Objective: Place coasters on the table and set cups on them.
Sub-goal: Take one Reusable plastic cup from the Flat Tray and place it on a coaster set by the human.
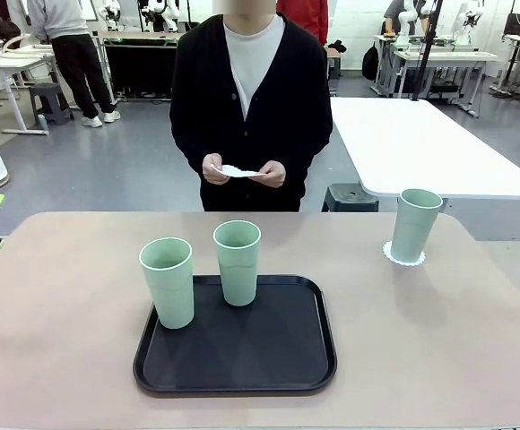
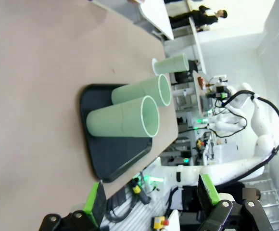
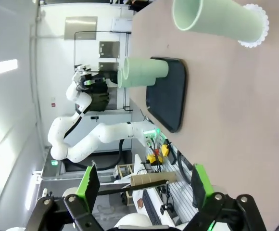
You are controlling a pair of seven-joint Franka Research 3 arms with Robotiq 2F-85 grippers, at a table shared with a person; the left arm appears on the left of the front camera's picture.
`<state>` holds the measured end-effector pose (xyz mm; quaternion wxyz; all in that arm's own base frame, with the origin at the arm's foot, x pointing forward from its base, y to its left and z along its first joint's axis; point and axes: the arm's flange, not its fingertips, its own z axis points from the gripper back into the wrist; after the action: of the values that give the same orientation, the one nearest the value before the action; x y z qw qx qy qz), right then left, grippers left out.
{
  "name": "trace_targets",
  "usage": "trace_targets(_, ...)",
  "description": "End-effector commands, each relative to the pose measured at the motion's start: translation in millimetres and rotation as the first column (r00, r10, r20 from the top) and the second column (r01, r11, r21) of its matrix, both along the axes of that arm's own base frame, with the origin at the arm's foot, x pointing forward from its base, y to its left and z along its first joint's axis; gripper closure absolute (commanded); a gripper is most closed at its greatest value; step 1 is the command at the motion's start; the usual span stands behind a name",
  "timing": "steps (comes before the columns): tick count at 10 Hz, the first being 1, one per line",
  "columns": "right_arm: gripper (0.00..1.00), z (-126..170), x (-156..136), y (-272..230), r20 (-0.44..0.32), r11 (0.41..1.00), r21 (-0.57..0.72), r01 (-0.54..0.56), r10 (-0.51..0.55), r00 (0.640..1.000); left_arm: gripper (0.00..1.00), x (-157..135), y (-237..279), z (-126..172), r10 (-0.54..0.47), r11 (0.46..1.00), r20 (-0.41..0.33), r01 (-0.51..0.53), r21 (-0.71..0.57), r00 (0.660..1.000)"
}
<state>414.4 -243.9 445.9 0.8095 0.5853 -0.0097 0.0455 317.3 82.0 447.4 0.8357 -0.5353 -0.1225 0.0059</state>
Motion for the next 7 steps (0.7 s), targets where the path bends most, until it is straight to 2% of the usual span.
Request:
trace_targets(1, 0.0, 20, -35, 22, 0.075, 1.0, 0.016, -0.022, 0.021, 0.997, 0.0, -1, 1, 0, 0.0, 1.0, 0.008, 0.0, -0.01, 1.0)
trace_targets(4, 0.0, 30, -86, 43, 0.142, 0.997, 0.053, 0.059, -0.066, 0.988, 0.0, -1, 1, 0, 0.0, 1.0, 0.008, 0.0, -0.01, 1.0)
trace_targets(7, 0.0, 24, -92, 52, 0.129, 0.995, 0.061, 0.078, -0.086, 0.988, 0.0, -1, 1, 0, 0.0, 1.0, 0.008, 0.0, -0.01, 1.0)
